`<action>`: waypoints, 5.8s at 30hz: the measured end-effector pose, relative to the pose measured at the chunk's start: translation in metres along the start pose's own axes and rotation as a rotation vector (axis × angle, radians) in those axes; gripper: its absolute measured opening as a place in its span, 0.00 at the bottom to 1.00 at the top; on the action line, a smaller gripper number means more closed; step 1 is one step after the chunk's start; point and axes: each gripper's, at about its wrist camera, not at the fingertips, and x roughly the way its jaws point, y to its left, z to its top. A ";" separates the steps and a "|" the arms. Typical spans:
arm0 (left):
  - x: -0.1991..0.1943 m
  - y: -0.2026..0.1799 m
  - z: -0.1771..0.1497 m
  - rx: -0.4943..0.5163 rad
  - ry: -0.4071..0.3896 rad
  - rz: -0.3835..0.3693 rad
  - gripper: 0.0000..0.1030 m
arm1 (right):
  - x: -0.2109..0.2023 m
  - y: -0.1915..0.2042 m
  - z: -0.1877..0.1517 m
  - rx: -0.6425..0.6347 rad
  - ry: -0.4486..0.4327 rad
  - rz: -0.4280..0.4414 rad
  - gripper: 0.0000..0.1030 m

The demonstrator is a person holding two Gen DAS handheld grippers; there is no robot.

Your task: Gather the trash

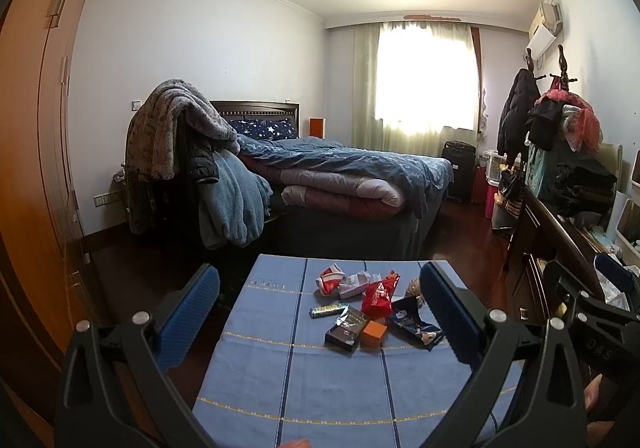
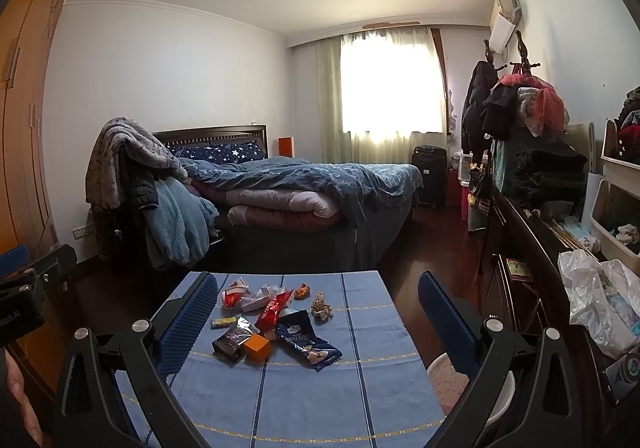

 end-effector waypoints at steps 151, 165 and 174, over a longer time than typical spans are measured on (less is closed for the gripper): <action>0.331 0.061 -0.140 -0.070 0.501 -0.073 0.54 | 0.309 0.084 -0.150 -0.124 0.647 0.140 0.97; 0.320 0.056 -0.139 -0.074 0.491 -0.103 0.54 | 0.297 0.079 -0.141 -0.112 0.621 0.161 0.44; 0.286 0.014 -0.126 -0.024 0.457 -0.187 0.55 | 0.242 0.046 -0.114 -0.070 0.552 0.191 0.44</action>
